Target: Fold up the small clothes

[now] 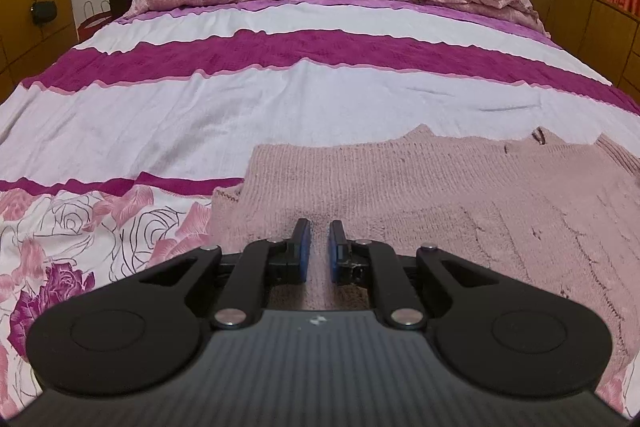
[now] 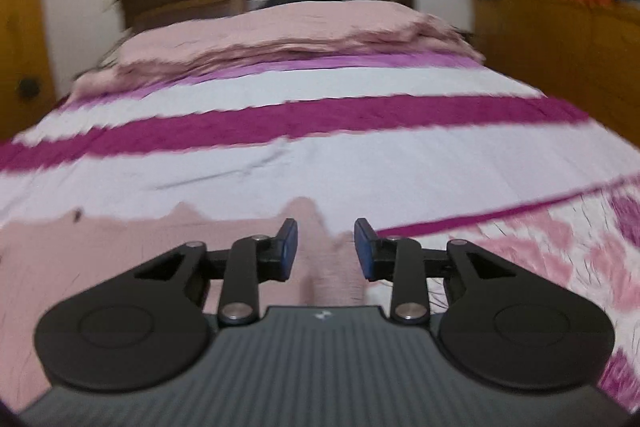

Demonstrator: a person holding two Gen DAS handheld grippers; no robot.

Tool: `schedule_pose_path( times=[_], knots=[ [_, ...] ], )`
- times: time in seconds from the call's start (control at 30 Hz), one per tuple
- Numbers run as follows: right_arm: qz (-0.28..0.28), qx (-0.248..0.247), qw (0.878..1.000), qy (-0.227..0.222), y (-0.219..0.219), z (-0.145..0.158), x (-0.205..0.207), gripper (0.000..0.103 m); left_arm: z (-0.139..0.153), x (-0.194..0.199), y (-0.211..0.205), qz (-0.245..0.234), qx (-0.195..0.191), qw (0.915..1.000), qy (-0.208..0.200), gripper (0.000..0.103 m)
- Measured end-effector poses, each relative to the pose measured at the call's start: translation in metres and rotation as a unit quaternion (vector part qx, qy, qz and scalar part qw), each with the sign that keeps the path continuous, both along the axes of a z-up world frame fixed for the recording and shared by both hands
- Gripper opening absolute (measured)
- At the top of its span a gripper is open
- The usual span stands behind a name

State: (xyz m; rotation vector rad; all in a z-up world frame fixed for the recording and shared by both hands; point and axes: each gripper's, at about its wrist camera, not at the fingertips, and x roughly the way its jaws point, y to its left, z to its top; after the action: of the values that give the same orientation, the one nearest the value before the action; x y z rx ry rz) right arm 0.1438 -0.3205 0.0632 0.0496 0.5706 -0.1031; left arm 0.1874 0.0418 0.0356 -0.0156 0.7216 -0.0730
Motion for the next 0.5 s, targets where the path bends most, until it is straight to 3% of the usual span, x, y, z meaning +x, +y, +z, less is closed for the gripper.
schedule_pose_path(
  times=[0.1, 0.23, 0.33, 0.5],
  knots=[
    [0.037, -0.001, 0.999, 0.018, 0.008, -0.005, 0.007, 0.032, 0.000, 0.000, -0.002, 0.001, 0.006, 1.0000, -0.001, 0.012],
    [0.005, 0.019, 0.997, 0.081, 0.001, -0.033, 0.027, 0.032, 0.001, 0.003, -0.004, -0.004, 0.018, 0.9998, 0.006, 0.015],
    [0.003, 0.017, 0.997, 0.069, 0.000, -0.037, 0.026, 0.033, 0.005, 0.003, -0.004, -0.001, 0.016, 0.9998, 0.014, 0.015],
    [-0.001, 0.030, 0.999, 0.046, 0.002, -0.016, 0.006, 0.035, 0.017, -0.011, -0.006, 0.006, 0.019, 0.9995, 0.026, 0.019]
  ],
)
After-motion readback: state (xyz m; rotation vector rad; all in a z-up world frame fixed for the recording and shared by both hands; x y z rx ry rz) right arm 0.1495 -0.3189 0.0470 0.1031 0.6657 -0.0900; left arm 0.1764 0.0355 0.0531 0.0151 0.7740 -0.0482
